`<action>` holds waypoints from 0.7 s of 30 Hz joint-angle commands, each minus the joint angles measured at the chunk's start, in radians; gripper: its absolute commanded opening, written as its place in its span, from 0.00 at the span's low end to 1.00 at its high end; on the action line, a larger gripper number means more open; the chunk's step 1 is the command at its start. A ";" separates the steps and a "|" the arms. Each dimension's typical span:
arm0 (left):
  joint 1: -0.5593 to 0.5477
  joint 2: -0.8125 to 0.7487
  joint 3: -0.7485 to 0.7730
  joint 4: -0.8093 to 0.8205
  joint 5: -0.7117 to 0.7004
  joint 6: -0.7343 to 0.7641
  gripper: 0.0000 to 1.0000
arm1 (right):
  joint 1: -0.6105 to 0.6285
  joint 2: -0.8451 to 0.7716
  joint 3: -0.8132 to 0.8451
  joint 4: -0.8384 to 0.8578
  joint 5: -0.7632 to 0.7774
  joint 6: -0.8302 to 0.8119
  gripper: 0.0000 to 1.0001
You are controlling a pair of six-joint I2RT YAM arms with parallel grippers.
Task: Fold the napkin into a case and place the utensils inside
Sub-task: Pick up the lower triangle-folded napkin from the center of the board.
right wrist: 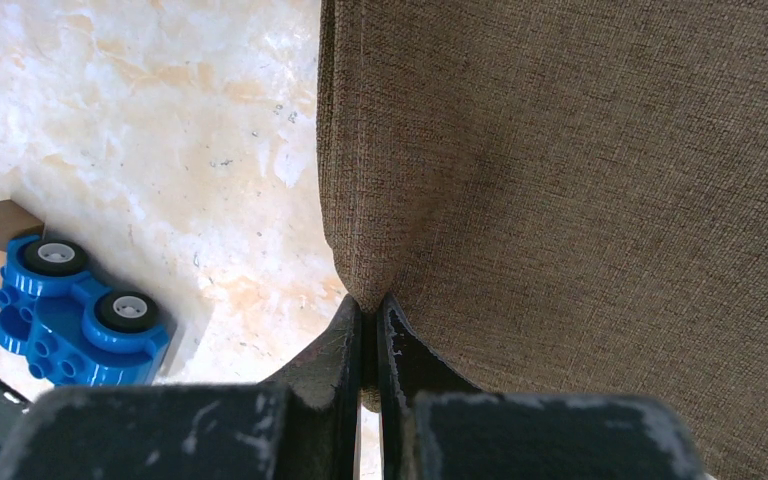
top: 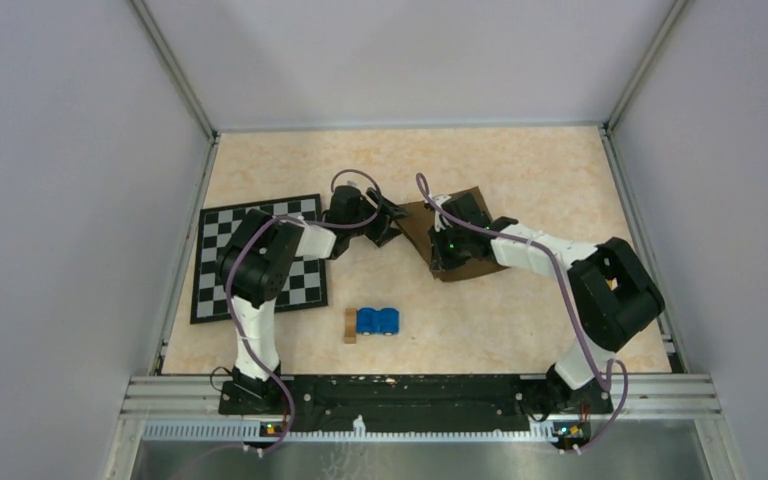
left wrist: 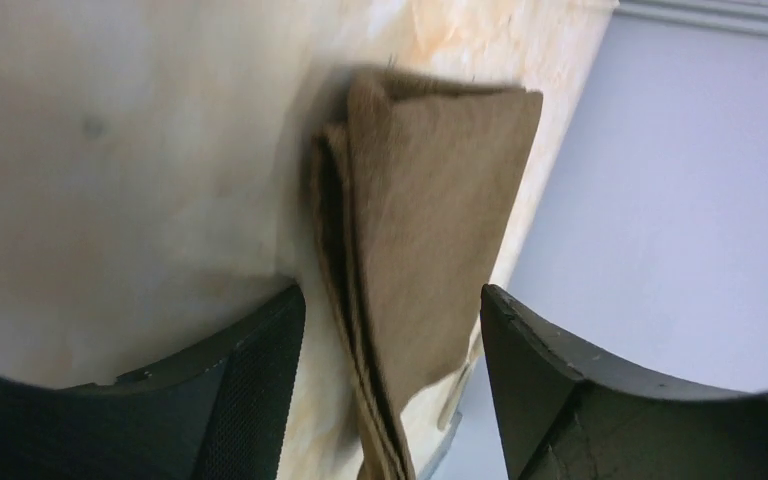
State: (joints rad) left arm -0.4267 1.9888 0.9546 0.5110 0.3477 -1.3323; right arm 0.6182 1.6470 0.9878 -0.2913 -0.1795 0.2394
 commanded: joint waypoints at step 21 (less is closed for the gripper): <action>-0.004 0.152 0.105 0.068 -0.126 0.243 0.40 | -0.043 -0.070 -0.030 0.087 -0.092 0.016 0.00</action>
State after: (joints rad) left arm -0.4328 2.1021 1.0660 0.5922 0.2443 -1.1522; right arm 0.5838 1.6089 0.9733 -0.2516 -0.2428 0.2485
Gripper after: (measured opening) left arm 0.480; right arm 0.021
